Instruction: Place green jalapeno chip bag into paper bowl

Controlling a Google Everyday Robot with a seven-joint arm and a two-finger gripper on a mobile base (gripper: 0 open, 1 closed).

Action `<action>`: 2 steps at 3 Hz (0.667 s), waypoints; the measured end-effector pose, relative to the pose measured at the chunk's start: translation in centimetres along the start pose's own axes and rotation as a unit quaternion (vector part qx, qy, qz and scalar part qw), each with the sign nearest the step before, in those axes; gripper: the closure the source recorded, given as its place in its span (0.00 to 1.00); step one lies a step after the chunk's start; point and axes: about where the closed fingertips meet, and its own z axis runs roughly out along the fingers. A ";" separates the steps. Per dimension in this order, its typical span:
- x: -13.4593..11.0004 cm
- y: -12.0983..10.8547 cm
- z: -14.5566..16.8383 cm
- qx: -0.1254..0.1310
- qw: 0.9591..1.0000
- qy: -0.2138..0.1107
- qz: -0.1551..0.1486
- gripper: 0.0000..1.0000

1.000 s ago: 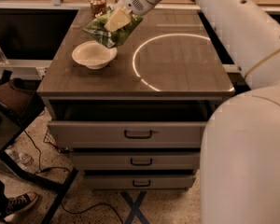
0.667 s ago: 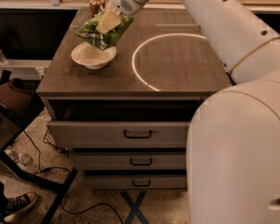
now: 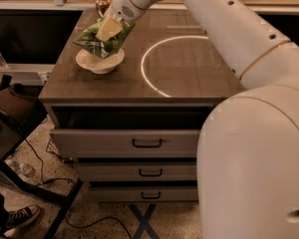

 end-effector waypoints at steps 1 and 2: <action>-0.4 0.9 0.3 -0.011 1.000 -0.008 -0.007 1.00; -0.4 1.0 0.6 -0.013 1.000 -0.007 -0.006 0.82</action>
Offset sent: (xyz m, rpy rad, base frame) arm -0.0064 0.0055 -0.0014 0.0055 0.0028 0.0241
